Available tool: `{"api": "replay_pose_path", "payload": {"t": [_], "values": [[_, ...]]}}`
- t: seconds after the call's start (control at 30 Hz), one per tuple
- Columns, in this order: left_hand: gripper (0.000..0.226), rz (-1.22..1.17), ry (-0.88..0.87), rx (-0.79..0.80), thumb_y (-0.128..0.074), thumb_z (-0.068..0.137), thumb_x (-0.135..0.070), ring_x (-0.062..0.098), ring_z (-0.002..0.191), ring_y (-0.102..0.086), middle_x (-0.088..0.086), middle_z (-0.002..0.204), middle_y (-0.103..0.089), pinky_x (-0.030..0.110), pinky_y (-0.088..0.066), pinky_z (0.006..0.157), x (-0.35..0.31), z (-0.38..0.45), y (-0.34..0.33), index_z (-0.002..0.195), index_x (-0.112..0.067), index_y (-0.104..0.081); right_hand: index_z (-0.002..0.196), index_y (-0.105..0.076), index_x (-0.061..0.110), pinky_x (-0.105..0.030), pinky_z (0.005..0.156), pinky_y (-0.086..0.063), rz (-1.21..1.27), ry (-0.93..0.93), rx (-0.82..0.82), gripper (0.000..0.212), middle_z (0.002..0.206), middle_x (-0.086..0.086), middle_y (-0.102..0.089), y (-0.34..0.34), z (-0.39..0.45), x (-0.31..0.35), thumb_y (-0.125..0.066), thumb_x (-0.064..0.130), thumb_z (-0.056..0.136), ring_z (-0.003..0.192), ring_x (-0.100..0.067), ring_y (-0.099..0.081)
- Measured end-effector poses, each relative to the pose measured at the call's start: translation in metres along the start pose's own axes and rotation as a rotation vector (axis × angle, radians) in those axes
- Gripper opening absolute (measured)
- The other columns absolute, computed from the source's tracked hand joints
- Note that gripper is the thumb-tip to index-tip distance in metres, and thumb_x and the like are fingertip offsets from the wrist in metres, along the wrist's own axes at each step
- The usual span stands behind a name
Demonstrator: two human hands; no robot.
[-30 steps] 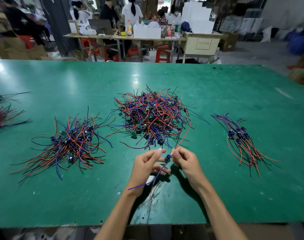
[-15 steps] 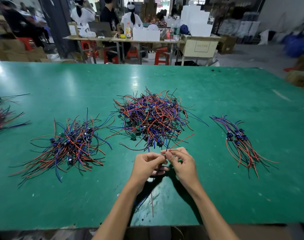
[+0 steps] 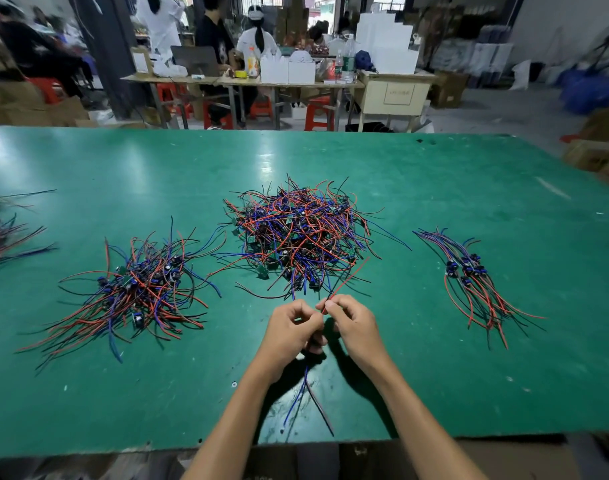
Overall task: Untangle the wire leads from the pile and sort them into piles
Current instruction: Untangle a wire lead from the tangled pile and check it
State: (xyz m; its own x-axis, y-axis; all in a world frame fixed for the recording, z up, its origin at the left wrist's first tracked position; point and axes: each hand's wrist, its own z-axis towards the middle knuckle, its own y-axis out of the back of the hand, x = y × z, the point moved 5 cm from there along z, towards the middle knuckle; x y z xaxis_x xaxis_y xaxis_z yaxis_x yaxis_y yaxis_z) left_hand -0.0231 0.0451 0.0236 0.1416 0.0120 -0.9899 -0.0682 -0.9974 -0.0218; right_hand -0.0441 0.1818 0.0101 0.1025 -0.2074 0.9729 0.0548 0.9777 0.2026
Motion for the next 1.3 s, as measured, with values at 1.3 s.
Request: {"api": "replay_pose_path", "payload": {"t": [1.3], "values": [[0.012, -0.041, 0.031, 0.18, -0.075, 0.088, -0.004, 0.018, 0.051, -0.062, 0.019, 0.087, -0.076, 0.022, -0.052, 0.049, 0.009, 0.0, 0.011, 0.099, 0.001, -0.077, 0.089, -0.072, 0.018, -0.017, 0.042, -0.041, 0.396, -0.094, -0.47, 0.029, 0.055, 0.008, -0.056, 0.037, -0.004, -0.003, -0.051, 0.028, 0.107, 0.044, -0.007, -0.051]]}}
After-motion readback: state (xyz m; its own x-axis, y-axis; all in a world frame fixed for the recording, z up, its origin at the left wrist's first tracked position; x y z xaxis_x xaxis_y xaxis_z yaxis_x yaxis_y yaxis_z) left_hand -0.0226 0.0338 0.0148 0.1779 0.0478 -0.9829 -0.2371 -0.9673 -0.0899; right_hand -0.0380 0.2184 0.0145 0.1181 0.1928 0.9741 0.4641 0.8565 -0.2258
